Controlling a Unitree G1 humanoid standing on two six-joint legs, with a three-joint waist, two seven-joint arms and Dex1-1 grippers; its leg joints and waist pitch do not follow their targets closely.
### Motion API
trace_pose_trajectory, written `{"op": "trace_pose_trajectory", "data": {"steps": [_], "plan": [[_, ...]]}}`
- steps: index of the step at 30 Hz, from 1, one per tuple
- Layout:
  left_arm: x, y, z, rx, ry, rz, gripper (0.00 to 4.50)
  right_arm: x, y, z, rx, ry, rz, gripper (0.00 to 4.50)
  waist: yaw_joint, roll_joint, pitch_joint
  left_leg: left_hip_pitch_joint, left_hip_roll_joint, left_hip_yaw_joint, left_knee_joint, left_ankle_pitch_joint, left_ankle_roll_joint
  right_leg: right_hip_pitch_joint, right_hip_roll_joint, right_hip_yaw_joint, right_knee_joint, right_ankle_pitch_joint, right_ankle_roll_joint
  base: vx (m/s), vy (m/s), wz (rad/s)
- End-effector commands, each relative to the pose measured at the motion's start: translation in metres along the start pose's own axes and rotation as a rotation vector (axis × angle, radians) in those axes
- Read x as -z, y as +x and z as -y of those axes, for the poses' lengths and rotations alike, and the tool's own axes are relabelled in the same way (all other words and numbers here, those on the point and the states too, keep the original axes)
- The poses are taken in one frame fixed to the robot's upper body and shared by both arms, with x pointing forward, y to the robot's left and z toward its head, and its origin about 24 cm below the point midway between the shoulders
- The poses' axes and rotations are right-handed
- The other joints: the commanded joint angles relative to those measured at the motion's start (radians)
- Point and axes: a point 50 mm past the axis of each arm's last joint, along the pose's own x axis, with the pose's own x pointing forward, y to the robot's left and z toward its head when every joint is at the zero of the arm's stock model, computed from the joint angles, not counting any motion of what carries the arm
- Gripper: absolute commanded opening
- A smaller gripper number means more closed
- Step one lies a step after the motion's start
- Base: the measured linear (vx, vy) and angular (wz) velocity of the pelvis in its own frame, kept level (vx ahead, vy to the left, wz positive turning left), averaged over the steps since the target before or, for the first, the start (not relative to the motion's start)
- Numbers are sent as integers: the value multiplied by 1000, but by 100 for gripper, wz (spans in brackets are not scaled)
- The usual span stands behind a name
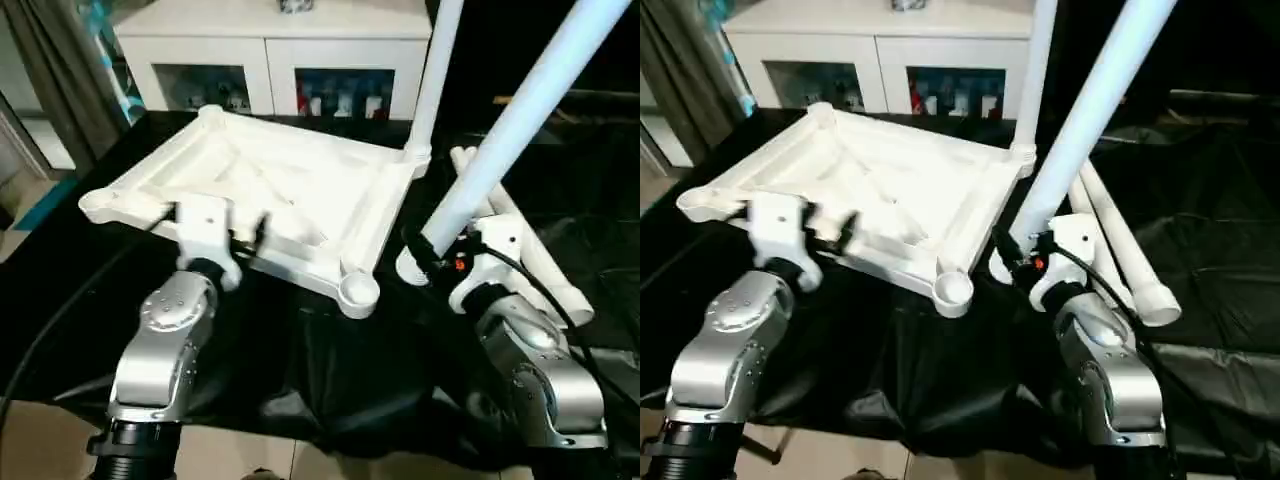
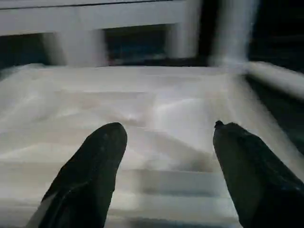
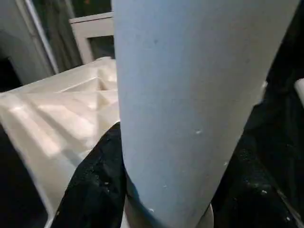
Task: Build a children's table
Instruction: Move to table, then move table base
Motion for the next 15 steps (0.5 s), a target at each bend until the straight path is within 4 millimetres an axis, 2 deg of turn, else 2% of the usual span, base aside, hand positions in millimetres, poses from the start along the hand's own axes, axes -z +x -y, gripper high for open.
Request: {"op": "trace_pose_trajectory", "data": {"steps": [1, 2, 3, 4, 5, 6, 7, 8, 9, 10, 11, 12, 13, 14, 15], "plan": [[-3, 10, 9, 239, 91, -10, 380, -11, 7, 2, -65, -13, 38, 190, 0, -6, -60, 27, 81, -35, -88, -288, 1, 12, -96, 62, -115, -342, -158, -56, 4, 2], [-1, 16, 7, 280, 134, -32, 380, -11, 9, 3, -85, -33, 31, 190, -4, -5, -62, 23, 84, -37, -94, -300, -17, 17, -94, 60, -107, -317, -155, -52, 14, -2], [0, 19, 6, 295, 141, -42, 395, -10, 9, 4, -89, -48, 24, 190, -5, -11, -61, 21, 84, -34, -96, -294, -20, 17, -95, 59, -108, -275, -156, 0, 0, 0], [4, 27, 5, 389, 239, -95, 410, -11, 9, 7, -111, -68, 10, 190, -4, -9, -62, 23, 84, -30, -94, -293, -21, 16, -97, 60, -107, -260, -159, 0, 0, 0], [6, 30, 5, 445, 310, -129, 419, -13, 8, 8, -125, -69, 6, 190, -2, -13, -63, 26, 82, -26, -93, -278, -13, 14, -96, 62, -110, -238, -164, 0, 0, 0], [7, 32, 5, 526, 362, -170, 422, -14, 7, 8, -147, -81, 2, 190, -1, -15, -65, 23, 82, -25, -93, -266, -3, 18, -99, 64, -110, -236, -159, 0, 0, 0], [9, 35, 2, 598, 424, -218, 425, -15, 6, 9, -174, -102, -7, 190, 0, -9, -70, 16, 81, -24, -92, -209, 10, 24, -100, 64, -105, -169, -159, 0, 0, 0], [9, 35, 2, 598, 424, -218, 404, -15, 6, 9, -174, -102, -7, 190, 0, -8, -75, 17, 85, -24, -91, -194, 7, 27, -101, 63, -95, -128, -167, 0, 0, 0], [11, 40, -3, 678, 510, -295, 390, -15, 4, 10, -205, -143, -22, 190, -1, 2, -78, 15, 86, -25, -88, -150, 17, 29, -102, 59, -87, -33, -193, 0, 0, 0], [13, 41, -5, 695, 538, -315, 384, -15, 3, 10, -213, -149, -26, 190, -3, -3, -79, 15, 85, -22, -88, -149, 24, 29, -98, 58, -88, -8, -198, 0, 0, 0], [15, 45, -9, 735, 589, -360, 391, -14, 1, 10, -232, -160, -33, 190, -2, 4, -84, 16, 83, -20, -82, -134, 36, 31, -100, 58, -82, 54, -216, 0, 0, 0], [15, 45, -9, 735, 589, -360, 389, -14, 1, 10, -232, -160, -33, 190, -2, 1, -86, 17, 82, -19, -79, -124, 44, 34, -101, 58, -81, 81, -223, 0, 0, 0], [16, 50, -13, 776, 648, -414, 356, -13, -3, 11, -244, -166, -37, 190, -2, 8, -92, 14, 82, -17, -74, -73, 73, 35, -102, 53, -76, 181, -248, 0, 0, 0], [14, 55, -13, 783, 676, -417, 344, -13, -5, 11, -244, -166, -36, 190, -3, 19, -97, 13, 86, -21, -70, -55, 86, 42, -106, 51, -63, 239, -271, 0, 0, 0], [13, 59, -13, 793, 696, -416, 344, -13, -7, 11, -245, -167, -35, 190, -3, 30, -97, 13, 86, -20, -67, -51, 93, 39, -105, 50, -65, 258, -275, 0, 0, 0]]}}
